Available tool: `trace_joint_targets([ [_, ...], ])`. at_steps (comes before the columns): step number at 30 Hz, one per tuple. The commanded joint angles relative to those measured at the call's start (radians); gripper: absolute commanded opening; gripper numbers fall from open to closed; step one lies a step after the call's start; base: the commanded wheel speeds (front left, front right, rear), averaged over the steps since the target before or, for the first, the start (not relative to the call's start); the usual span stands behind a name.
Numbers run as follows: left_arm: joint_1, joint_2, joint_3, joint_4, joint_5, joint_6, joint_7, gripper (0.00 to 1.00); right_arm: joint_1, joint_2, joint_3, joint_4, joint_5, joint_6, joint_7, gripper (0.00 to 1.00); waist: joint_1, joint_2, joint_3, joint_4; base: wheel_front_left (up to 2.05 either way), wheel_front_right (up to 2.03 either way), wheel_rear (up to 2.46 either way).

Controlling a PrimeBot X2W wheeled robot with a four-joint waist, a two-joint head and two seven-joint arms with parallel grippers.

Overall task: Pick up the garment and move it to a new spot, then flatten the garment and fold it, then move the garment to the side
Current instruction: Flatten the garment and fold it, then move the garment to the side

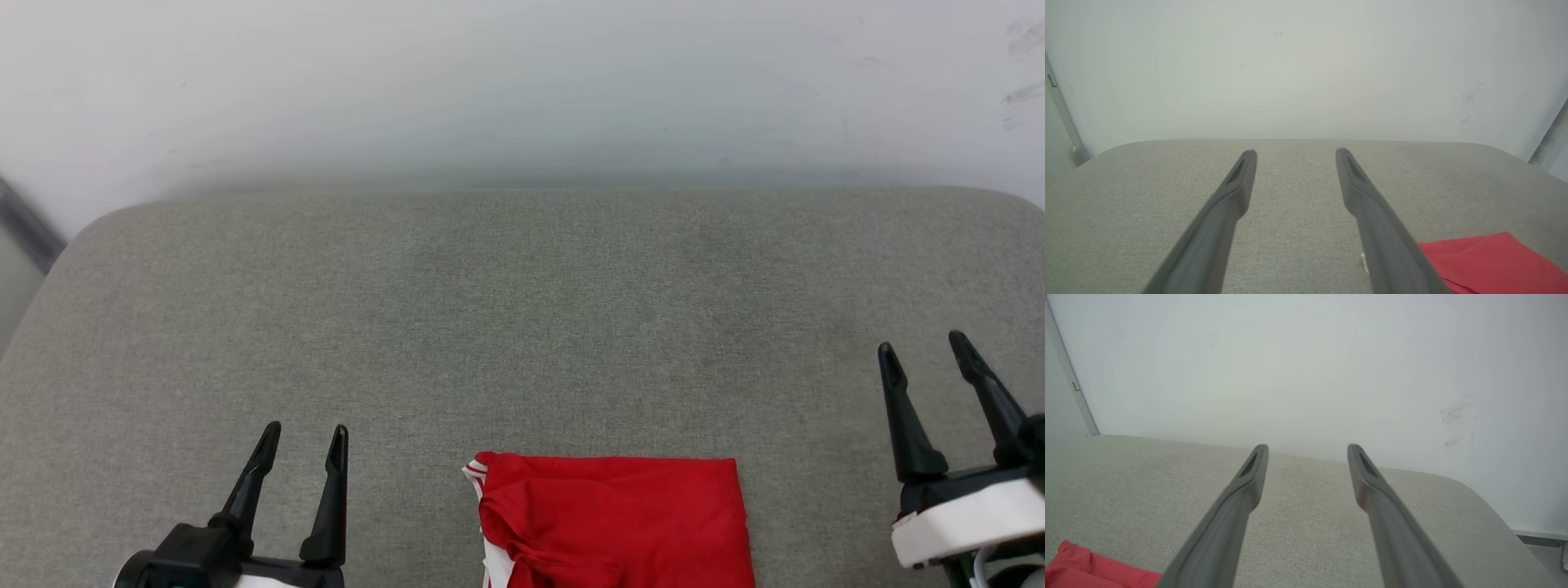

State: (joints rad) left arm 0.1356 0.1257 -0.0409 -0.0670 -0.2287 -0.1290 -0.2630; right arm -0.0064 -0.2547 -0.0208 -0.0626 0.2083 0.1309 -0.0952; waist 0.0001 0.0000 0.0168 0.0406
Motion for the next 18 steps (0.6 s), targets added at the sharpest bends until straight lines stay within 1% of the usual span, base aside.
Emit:
trace_joint_targets([
  [1, 0.013, -0.003, 0.003, -0.006, 0.004, -0.001, -0.002, 1.00, 0.017, 0.016, -0.002, -0.012, -0.008, 0.000, -0.019, 1.00, -0.0001, 0.0000, -0.001, 0.001, 0.00, 0.00, 0.00],
  [5, 0.032, -0.017, 0.010, -0.023, 0.010, -0.001, -0.002, 1.00, 0.061, 0.059, -0.007, -0.036, -0.018, 0.000, -0.063, 1.00, -0.0001, 0.0000, -0.005, 0.004, 0.00, 0.00, 0.00],
  [10, 0.040, -0.021, 0.001, -0.023, 0.013, -0.001, -0.002, 1.00, 0.084, 0.095, -0.013, -0.045, -0.029, 0.000, -0.067, 1.00, -0.0001, 0.0000, -0.009, 0.013, 0.00, 0.00, 0.00],
  [17, 0.022, -0.012, 0.003, -0.017, 0.004, -0.001, -0.002, 1.00, 0.096, 0.108, -0.011, -0.049, -0.032, 0.000, -0.046, 1.00, -0.0001, 0.0000, -0.007, 0.014, 0.00, 0.00, 0.00],
  [18, 0.015, -0.011, -0.002, -0.016, 0.002, -0.001, -0.002, 1.00, 0.106, 0.102, -0.003, -0.048, -0.012, 0.000, 0.001, 1.00, -0.0001, 0.0000, 0.004, 0.015, 0.00, 0.00, 0.00],
])
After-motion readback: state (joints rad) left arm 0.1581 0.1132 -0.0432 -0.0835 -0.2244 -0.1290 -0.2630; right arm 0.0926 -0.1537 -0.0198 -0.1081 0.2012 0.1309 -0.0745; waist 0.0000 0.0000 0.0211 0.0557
